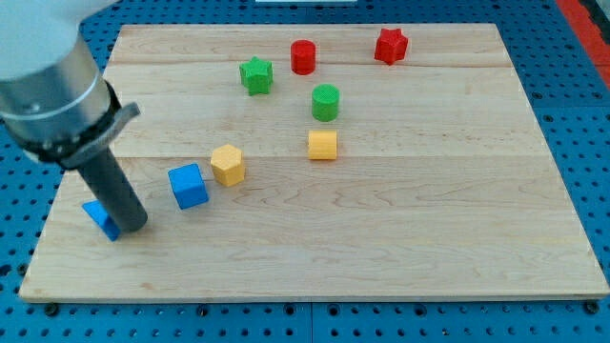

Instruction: Move the blue triangle to the center left

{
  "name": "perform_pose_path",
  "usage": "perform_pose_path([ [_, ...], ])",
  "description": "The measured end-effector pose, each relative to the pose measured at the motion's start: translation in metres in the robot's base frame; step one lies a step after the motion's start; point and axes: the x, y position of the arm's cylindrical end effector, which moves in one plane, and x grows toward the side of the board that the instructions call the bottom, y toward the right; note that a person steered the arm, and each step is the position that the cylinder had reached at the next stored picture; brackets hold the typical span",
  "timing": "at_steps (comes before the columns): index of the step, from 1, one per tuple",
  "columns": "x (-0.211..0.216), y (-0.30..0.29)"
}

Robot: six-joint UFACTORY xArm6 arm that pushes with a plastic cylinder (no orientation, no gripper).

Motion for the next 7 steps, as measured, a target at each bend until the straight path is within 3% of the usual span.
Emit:
perform_pose_path([
  [1,0.029,0.052],
  [2,0.015,0.089],
  [3,-0.035,0.061],
  [4,-0.043,0.02],
  [5,0.03,0.063],
  [6,0.067,0.043],
  [7,0.021,-0.025],
])
